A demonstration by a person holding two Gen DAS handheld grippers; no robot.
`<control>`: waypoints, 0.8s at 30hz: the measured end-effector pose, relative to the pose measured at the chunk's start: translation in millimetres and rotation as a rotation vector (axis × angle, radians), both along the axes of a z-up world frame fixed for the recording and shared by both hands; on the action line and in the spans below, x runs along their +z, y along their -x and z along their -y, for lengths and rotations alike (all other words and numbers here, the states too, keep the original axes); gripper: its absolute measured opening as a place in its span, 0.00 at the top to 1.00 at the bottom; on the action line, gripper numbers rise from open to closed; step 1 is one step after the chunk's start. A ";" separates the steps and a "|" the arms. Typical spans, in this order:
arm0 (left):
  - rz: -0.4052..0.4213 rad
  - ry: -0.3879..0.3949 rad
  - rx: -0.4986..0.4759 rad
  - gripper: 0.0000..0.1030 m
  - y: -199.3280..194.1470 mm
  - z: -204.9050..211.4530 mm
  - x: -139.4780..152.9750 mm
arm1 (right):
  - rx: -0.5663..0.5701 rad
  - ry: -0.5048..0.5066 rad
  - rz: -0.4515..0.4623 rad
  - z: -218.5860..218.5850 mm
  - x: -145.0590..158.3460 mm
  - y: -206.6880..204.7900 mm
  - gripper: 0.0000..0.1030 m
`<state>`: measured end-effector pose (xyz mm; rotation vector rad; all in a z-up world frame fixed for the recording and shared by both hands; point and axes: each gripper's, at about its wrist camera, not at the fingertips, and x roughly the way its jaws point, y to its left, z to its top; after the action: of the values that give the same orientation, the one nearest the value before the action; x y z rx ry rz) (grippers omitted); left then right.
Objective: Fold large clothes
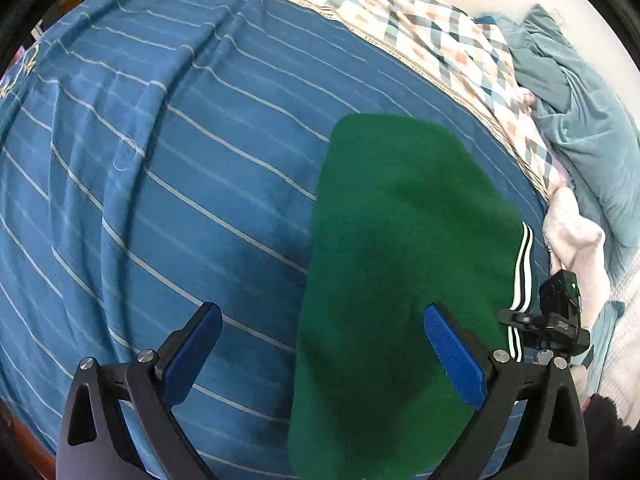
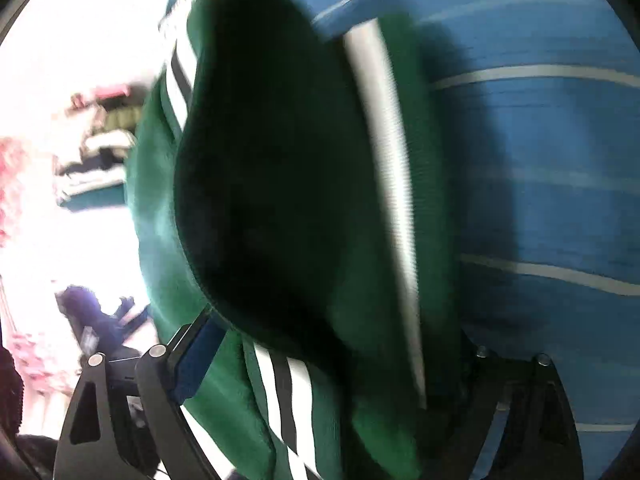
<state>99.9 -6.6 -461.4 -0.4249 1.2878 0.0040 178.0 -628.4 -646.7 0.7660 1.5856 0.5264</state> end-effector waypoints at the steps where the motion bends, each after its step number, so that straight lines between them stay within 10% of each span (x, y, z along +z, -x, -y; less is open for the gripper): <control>1: -0.003 0.003 -0.002 0.00 0.5 -1.9 -0.7 | -0.044 0.014 -0.026 -1.8 -1.3 4.5 0.26; 8: -0.022 0.065 -0.110 0.00 -5.9 -19.7 -4.4 | -0.478 -0.234 -0.221 16.1 10.1 76.0 0.62; 15: -0.062 0.181 -0.272 0.01 -46.5 3.8 -30.5 | -0.340 -0.036 -0.108 3.5 6.1 99.8 0.36; 17: -0.063 0.209 -0.313 0.16 -57.3 13.0 -38.7 | -0.318 -0.040 -0.108 -1.0 -3.8 100.7 0.27; 22: -0.029 0.169 -0.381 0.34 -65.9 27.3 -45.5 | -0.282 -0.058 -0.070 -19.9 -13.5 97.6 0.26; 24: -0.019 0.181 -0.369 0.48 -65.6 23.7 -39.9 | -0.302 -0.070 -0.062 -23.0 -6.7 96.8 0.46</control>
<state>165.5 -30.3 -501.4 -0.3368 1.3746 -0.4224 81.2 -605.4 -653.5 1.0629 1.4791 0.3415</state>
